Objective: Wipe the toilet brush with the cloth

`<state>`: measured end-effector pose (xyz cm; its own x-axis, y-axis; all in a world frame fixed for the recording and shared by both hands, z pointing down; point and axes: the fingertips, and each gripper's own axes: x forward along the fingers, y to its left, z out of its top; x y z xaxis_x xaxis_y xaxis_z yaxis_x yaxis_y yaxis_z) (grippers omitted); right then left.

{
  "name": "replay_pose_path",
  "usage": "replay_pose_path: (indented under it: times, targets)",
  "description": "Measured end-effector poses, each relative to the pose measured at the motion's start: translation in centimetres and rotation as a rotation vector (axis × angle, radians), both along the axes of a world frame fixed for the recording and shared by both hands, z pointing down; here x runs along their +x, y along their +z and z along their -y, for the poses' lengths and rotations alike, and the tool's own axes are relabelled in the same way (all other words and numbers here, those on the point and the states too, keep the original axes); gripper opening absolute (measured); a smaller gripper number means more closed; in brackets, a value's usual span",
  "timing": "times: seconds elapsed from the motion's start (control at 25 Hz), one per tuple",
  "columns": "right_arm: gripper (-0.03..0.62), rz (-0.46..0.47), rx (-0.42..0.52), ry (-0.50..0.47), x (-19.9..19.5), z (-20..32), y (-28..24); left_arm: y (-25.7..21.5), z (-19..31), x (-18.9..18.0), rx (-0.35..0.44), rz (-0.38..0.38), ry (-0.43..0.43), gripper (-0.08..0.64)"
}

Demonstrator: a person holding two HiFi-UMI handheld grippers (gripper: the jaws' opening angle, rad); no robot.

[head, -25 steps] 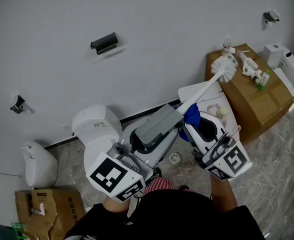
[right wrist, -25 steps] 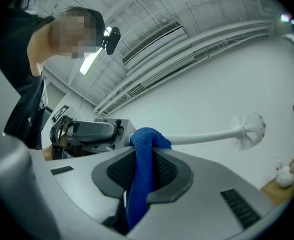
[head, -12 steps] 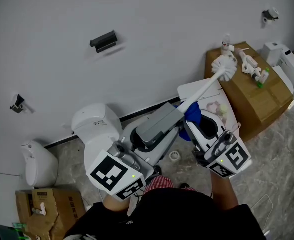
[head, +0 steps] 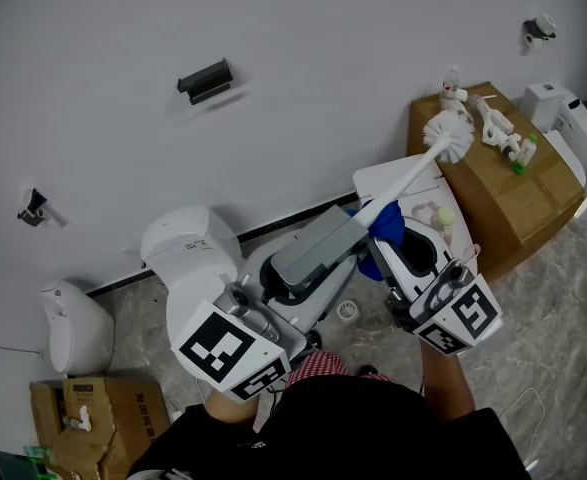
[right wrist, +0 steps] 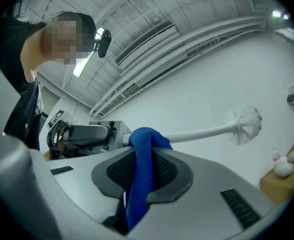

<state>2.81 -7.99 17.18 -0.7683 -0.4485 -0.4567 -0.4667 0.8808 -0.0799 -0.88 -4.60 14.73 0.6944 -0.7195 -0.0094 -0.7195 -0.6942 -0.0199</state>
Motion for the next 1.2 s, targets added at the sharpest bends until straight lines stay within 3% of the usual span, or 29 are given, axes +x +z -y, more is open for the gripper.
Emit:
replay_pose_path:
  times: [1.2]
  targets:
    - [0.066,0.02,-0.059,0.087,2.2,2.2,2.0,1.0,0.3,0.9,-0.015,0.044,0.014,0.163]
